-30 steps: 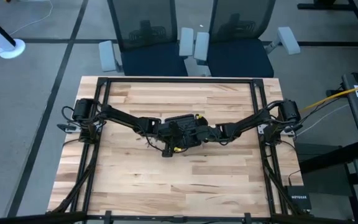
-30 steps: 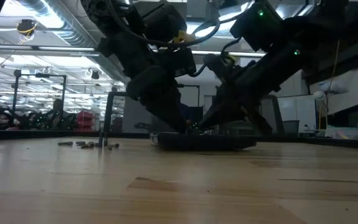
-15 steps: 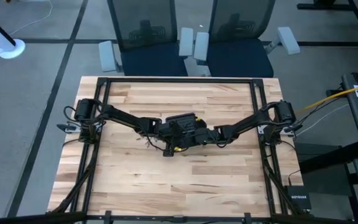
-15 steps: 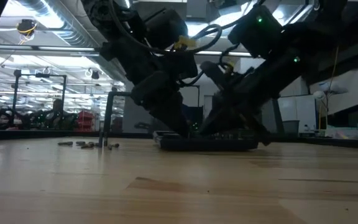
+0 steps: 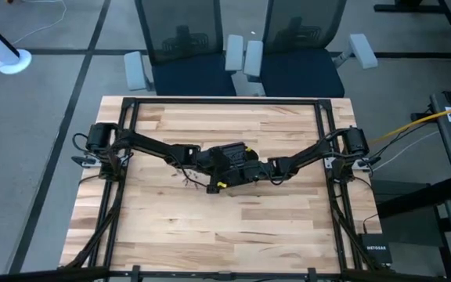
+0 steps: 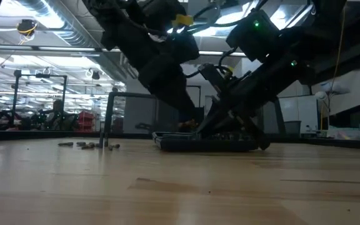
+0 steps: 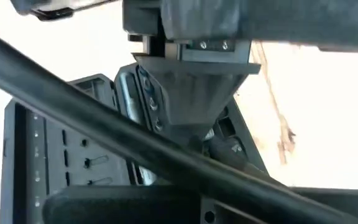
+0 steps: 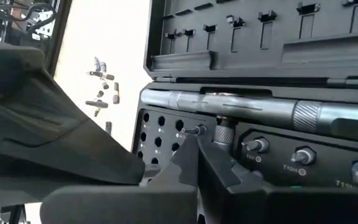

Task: Prefit tool cases
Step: Remove the orange socket bit from the black prefit tool case, then remove the blue socket bit from the black prefit tool case

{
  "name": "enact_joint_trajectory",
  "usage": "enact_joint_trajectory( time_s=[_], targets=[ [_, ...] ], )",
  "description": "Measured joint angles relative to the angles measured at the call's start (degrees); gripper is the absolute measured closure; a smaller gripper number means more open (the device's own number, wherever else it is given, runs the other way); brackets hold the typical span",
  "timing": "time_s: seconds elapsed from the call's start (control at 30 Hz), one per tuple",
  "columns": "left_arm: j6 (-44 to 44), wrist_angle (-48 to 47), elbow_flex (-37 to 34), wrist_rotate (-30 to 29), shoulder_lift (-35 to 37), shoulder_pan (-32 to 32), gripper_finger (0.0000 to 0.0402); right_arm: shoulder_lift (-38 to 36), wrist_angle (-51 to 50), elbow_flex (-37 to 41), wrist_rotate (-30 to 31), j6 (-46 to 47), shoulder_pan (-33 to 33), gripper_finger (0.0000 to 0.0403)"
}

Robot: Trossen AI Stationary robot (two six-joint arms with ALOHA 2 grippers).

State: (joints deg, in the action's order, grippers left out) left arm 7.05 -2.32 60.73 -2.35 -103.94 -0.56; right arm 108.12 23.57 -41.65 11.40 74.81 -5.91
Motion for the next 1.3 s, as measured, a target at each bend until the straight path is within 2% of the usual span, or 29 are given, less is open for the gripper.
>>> enact_joint_trajectory(
  time_s=[0.17,0.4,0.5,0.63,0.73,1.07,1.2,1.3],
  targets=[
    [1.3,-4.1,0.0,-0.1,2.9,0.5,0.0401,0.0,0.0,0.0,0.0,0.0,0.0,0.0403],
    [2.7,-25.9,-0.4,-0.9,9.6,0.5,0.0401,0.0,0.6,0.2,0.1,-0.2,0.0,0.0403],
    [2.8,-30.3,-2.8,-0.9,13.6,0.2,0.0401,0.0,0.6,0.2,0.1,-0.2,0.0,0.0403],
    [2.0,-31.3,-8.5,-0.9,18.4,-0.6,0.0401,0.0,1.1,0.3,0.3,-1.3,0.0,0.0403],
    [0.3,-31.5,-11.7,-0.8,19.2,-0.6,0.0394,0.1,1.8,0.3,0.1,-1.8,-0.1,0.0403],
    [-1.4,-30.0,-11.6,-0.8,19.3,-0.5,0.029,-1.6,2.3,0.5,0.2,-3.0,-0.1,0.0403],
    [-2.3,-29.7,-9.1,-0.9,19.3,-0.9,0.0257,-5.0,-0.9,0.7,1.0,-6.5,0.6,0.0403],
    [0.9,-27.6,-7.9,-0.8,19.3,-1.5,0.0246,-9.0,-5.4,0.7,1.6,-9.4,2.2,0.0403]
  ],
)
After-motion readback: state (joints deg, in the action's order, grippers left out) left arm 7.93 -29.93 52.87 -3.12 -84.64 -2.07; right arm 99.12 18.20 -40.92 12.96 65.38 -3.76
